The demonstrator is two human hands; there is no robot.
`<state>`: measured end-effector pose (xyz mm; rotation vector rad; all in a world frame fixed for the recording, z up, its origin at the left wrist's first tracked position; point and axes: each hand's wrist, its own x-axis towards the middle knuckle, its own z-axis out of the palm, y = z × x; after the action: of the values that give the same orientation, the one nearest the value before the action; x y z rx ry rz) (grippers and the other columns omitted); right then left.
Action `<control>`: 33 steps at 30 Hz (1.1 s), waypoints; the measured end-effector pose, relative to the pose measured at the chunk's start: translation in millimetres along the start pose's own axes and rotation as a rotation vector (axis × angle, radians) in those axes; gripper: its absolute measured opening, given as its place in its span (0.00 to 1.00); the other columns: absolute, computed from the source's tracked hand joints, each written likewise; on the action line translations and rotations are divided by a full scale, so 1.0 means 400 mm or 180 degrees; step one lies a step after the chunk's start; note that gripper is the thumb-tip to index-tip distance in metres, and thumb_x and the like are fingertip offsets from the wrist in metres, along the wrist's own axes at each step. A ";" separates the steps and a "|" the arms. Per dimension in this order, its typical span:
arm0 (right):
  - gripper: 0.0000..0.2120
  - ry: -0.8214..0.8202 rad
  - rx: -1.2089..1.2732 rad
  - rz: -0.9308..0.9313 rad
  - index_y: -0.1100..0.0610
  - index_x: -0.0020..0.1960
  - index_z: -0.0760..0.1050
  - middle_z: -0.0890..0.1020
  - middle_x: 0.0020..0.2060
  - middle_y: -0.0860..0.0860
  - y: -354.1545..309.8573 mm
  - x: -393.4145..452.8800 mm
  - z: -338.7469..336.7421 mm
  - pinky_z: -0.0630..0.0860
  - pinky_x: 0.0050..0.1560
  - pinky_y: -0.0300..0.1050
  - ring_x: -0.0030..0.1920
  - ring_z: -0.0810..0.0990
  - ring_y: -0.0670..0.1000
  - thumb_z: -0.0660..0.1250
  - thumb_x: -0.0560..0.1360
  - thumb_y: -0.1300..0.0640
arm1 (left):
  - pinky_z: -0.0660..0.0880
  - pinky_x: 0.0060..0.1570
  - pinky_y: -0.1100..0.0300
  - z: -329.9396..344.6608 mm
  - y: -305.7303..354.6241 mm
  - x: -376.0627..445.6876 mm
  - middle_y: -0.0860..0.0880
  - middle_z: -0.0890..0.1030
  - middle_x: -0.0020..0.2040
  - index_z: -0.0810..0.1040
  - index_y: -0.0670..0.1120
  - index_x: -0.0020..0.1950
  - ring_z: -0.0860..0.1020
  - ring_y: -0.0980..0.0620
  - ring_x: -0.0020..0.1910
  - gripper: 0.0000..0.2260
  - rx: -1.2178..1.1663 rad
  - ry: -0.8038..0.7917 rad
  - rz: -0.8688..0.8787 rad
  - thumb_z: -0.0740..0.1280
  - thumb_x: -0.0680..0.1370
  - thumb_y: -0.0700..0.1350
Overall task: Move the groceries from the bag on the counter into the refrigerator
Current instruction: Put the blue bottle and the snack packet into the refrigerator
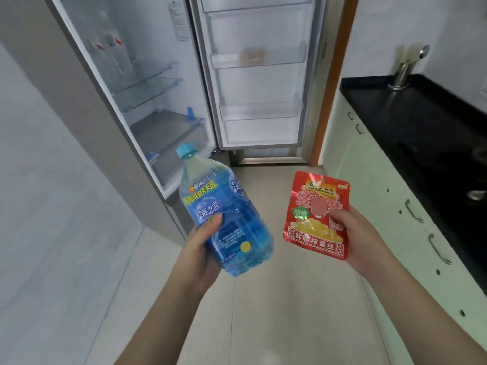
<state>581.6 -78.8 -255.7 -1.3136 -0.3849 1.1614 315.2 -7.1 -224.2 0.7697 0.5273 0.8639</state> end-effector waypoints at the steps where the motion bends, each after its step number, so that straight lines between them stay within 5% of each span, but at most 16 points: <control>1: 0.12 -0.0058 0.0012 0.0035 0.54 0.62 0.74 0.86 0.47 0.55 0.004 0.019 0.027 0.80 0.32 0.46 0.40 0.86 0.55 0.61 0.80 0.60 | 0.75 0.57 0.43 -0.022 0.017 0.007 0.38 0.77 0.65 0.71 0.41 0.69 0.75 0.36 0.64 0.35 0.0024 -0.0004 0.0025 0.79 0.66 0.51; 7: 0.12 -0.0407 -0.0173 0.0091 0.50 0.63 0.74 0.85 0.53 0.54 -0.005 0.147 0.147 0.80 0.51 0.57 0.51 0.85 0.60 0.64 0.80 0.57 | 0.75 0.57 0.43 -0.113 0.076 0.085 0.38 0.77 0.64 0.73 0.42 0.68 0.76 0.36 0.63 0.35 -0.0011 0.0152 0.0204 0.79 0.65 0.52; 12: 0.19 -0.0786 -0.0353 0.0145 0.50 0.63 0.75 0.86 0.52 0.54 -0.036 0.272 0.207 0.79 0.47 0.53 0.49 0.85 0.58 0.70 0.73 0.52 | 0.75 0.58 0.40 -0.151 0.085 0.198 0.37 0.76 0.65 0.70 0.41 0.70 0.75 0.34 0.63 0.37 -0.0053 0.0300 0.0246 0.78 0.66 0.52; 18: 0.15 -0.1075 -0.0438 0.0385 0.51 0.66 0.72 0.85 0.54 0.55 -0.091 0.482 0.252 0.80 0.52 0.55 0.52 0.84 0.59 0.64 0.80 0.55 | 0.69 0.63 0.34 -0.137 0.110 0.381 0.35 0.73 0.67 0.68 0.40 0.71 0.73 0.33 0.65 0.39 0.0202 0.0638 0.0309 0.78 0.66 0.52; 25: 0.13 -0.1462 -0.0505 0.0545 0.52 0.63 0.74 0.85 0.52 0.56 -0.197 0.723 0.319 0.82 0.49 0.54 0.51 0.85 0.60 0.64 0.79 0.57 | 0.74 0.59 0.40 -0.116 0.156 0.600 0.38 0.77 0.63 0.73 0.42 0.67 0.76 0.35 0.62 0.35 0.0015 0.0803 0.0436 0.79 0.65 0.52; 33: 0.15 -0.1709 -0.0689 0.0723 0.52 0.65 0.74 0.85 0.54 0.56 -0.197 0.931 0.476 0.78 0.57 0.61 0.52 0.84 0.60 0.65 0.79 0.56 | 0.77 0.54 0.44 -0.196 0.236 0.727 0.40 0.80 0.60 0.79 0.44 0.62 0.79 0.38 0.58 0.29 -0.0014 0.1024 0.0692 0.79 0.64 0.52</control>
<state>627.1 344.0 -268.6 -1.2369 -0.7832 1.7063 378.0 302.3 -230.5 0.6953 0.7342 1.2012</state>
